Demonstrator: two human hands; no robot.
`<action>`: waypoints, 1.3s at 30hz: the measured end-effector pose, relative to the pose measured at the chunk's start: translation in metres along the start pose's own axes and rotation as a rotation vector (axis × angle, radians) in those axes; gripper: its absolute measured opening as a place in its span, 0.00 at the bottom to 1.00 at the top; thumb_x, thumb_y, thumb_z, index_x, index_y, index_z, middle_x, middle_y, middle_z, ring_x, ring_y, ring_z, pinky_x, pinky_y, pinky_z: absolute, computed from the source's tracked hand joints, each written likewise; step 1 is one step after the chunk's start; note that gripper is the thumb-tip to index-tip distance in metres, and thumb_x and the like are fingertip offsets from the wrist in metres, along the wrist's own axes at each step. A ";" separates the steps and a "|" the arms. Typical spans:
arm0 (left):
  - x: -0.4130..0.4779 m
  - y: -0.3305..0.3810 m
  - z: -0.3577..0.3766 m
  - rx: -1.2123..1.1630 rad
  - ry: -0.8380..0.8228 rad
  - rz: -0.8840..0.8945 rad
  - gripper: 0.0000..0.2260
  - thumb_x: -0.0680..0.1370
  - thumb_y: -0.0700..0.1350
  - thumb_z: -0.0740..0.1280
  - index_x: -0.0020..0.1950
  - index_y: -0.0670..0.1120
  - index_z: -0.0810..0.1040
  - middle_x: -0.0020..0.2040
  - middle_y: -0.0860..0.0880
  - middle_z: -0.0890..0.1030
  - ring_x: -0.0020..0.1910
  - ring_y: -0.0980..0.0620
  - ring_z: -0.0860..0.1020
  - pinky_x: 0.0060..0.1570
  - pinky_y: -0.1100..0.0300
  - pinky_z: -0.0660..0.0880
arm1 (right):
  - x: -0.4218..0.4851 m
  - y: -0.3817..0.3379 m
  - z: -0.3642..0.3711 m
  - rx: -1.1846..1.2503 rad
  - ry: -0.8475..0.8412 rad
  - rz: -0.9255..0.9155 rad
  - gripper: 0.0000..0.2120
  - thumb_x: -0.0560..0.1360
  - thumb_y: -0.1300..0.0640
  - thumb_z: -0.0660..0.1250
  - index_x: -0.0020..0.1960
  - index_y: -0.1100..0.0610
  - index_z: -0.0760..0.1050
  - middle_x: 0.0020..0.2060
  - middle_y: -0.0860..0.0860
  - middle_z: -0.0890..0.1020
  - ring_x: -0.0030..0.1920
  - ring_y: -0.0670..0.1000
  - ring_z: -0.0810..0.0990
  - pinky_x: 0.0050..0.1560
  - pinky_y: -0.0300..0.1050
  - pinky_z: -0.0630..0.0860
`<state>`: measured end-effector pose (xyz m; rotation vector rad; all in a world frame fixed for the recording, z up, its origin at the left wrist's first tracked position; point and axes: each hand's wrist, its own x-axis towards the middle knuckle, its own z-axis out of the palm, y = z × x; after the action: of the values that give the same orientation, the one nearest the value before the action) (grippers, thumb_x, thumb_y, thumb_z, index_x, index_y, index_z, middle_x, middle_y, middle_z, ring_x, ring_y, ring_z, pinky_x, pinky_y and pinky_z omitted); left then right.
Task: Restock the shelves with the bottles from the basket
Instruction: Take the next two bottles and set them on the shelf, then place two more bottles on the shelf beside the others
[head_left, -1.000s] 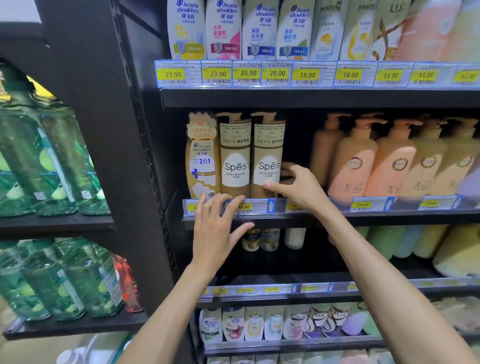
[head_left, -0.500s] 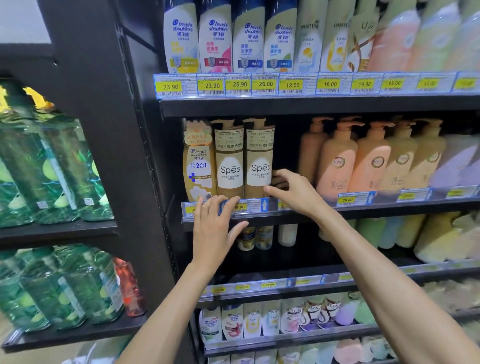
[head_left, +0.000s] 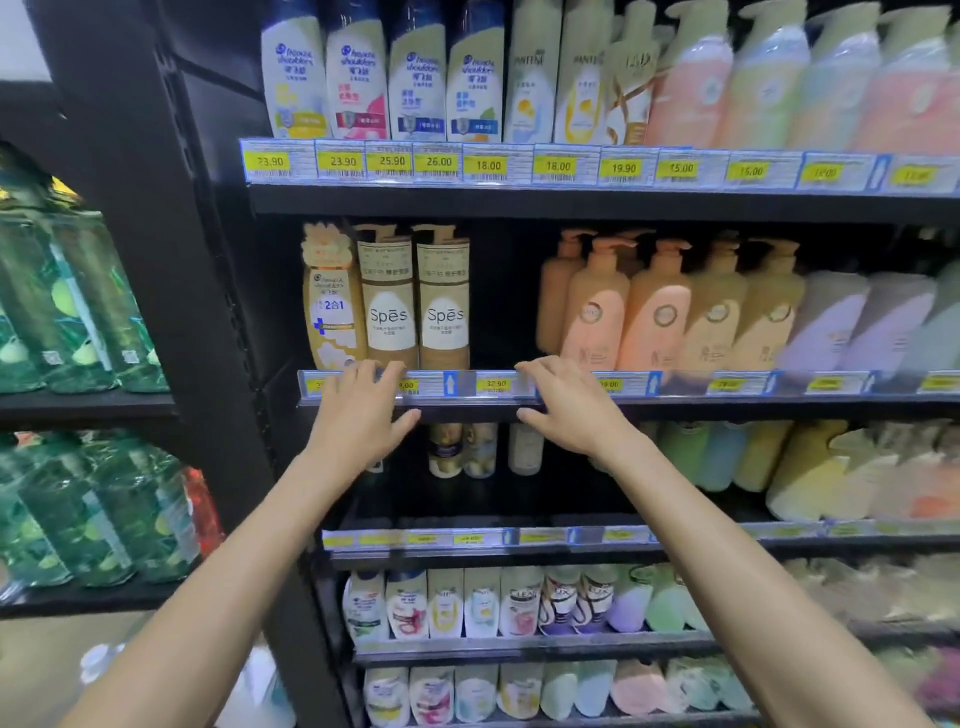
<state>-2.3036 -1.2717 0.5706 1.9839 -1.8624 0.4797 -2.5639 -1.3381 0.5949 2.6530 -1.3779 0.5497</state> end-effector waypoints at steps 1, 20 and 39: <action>-0.003 0.009 -0.003 0.017 -0.041 -0.013 0.28 0.79 0.59 0.66 0.76 0.49 0.65 0.70 0.43 0.71 0.69 0.40 0.69 0.66 0.45 0.67 | -0.006 0.003 0.002 -0.018 0.002 -0.022 0.30 0.78 0.49 0.66 0.76 0.56 0.64 0.71 0.56 0.69 0.71 0.57 0.66 0.71 0.50 0.62; -0.106 0.144 0.084 0.091 -0.479 0.014 0.30 0.78 0.62 0.66 0.76 0.52 0.65 0.75 0.46 0.67 0.75 0.43 0.62 0.71 0.44 0.64 | -0.147 0.092 0.090 -0.047 -0.352 0.033 0.27 0.79 0.47 0.65 0.74 0.55 0.66 0.72 0.56 0.67 0.72 0.58 0.64 0.69 0.52 0.66; -0.235 0.146 0.228 -0.091 -0.804 0.066 0.29 0.78 0.62 0.65 0.75 0.51 0.67 0.72 0.45 0.71 0.71 0.42 0.68 0.66 0.46 0.66 | -0.282 0.070 0.254 0.144 -0.759 0.405 0.27 0.78 0.47 0.67 0.72 0.57 0.68 0.68 0.59 0.70 0.69 0.62 0.69 0.66 0.58 0.70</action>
<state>-2.4666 -1.1872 0.2631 2.2390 -2.3271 -0.4656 -2.6997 -1.2257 0.2520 2.8264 -2.1534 -0.4220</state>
